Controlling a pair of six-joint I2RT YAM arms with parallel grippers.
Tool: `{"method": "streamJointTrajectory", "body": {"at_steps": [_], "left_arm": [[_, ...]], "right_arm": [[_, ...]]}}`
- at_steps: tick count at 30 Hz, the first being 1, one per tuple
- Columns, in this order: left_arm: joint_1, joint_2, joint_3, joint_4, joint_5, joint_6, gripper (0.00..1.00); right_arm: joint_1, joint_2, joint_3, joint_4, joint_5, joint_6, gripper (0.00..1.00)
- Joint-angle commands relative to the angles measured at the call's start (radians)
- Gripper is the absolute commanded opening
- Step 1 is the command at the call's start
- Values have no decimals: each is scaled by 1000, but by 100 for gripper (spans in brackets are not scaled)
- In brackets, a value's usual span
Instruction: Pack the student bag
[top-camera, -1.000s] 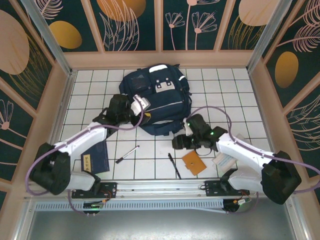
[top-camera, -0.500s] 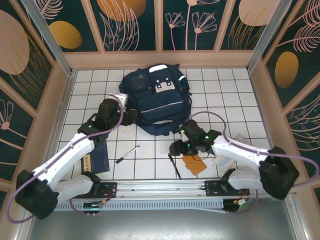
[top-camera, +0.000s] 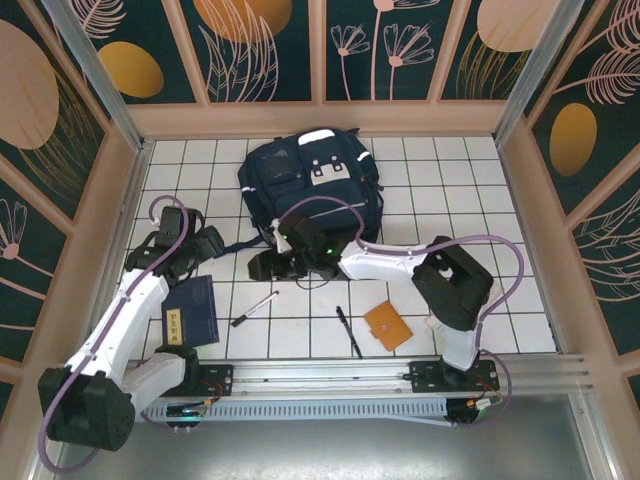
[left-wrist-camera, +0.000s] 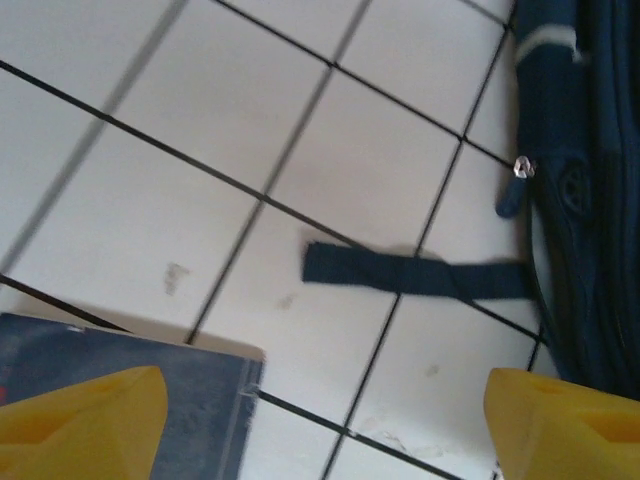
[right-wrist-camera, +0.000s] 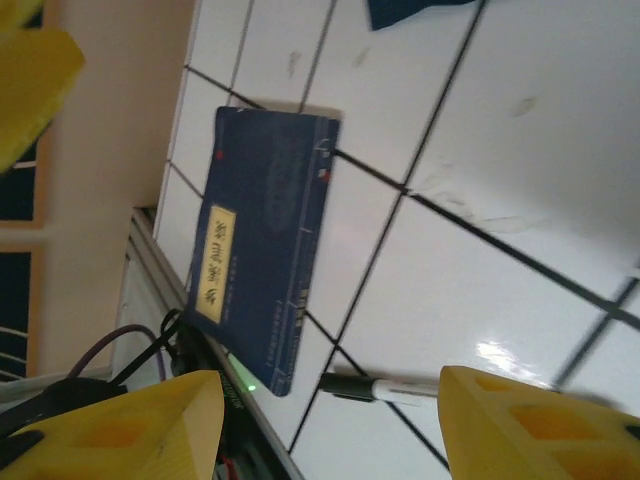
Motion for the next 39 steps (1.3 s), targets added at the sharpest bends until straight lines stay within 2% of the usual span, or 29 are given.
{"method": "streamJointTrajectory", "body": {"at_steps": [1, 3, 4, 5, 7, 10, 14, 18, 22, 27, 29, 33, 39], "left_arm": [[4, -8, -24, 114, 252, 58, 72], [2, -17, -49, 218, 475, 90, 70], [-4, -15, -57, 275, 560, 73, 71], [-24, -6, -58, 315, 595, 49, 71], [-104, 23, -39, 370, 588, 39, 73], [-289, 90, -4, 447, 506, 37, 75], [-479, 230, 32, 575, 481, 30, 75], [-657, 363, 83, 636, 478, 13, 73], [-808, 473, 128, 671, 481, 14, 71], [-861, 579, 177, 672, 497, 13, 69], [-873, 595, 177, 688, 497, 4, 68], [-877, 612, 177, 673, 484, -7, 67], [-877, 649, 178, 628, 511, -3, 67]], "right_arm": [[-57, -156, -57, -141, 103, -61, 60], [-84, -258, -119, -252, 152, -91, 61], [-103, -318, -162, -305, 175, -90, 62], [-122, -376, -204, -358, 201, -74, 64], [-155, -484, -292, -455, 237, -34, 64], [-219, -624, -391, -628, 282, 50, 69], [-298, -720, -475, -787, 277, 62, 72], [-404, -786, -581, -790, 192, 91, 73], [-436, -854, -692, -703, 113, 186, 68], [-474, -784, -745, -624, 90, 163, 59], [-475, -752, -741, -592, 94, 164, 53], [-498, -722, -727, -555, 140, 167, 31], [-568, -723, -738, -522, 157, 182, 18]]}}
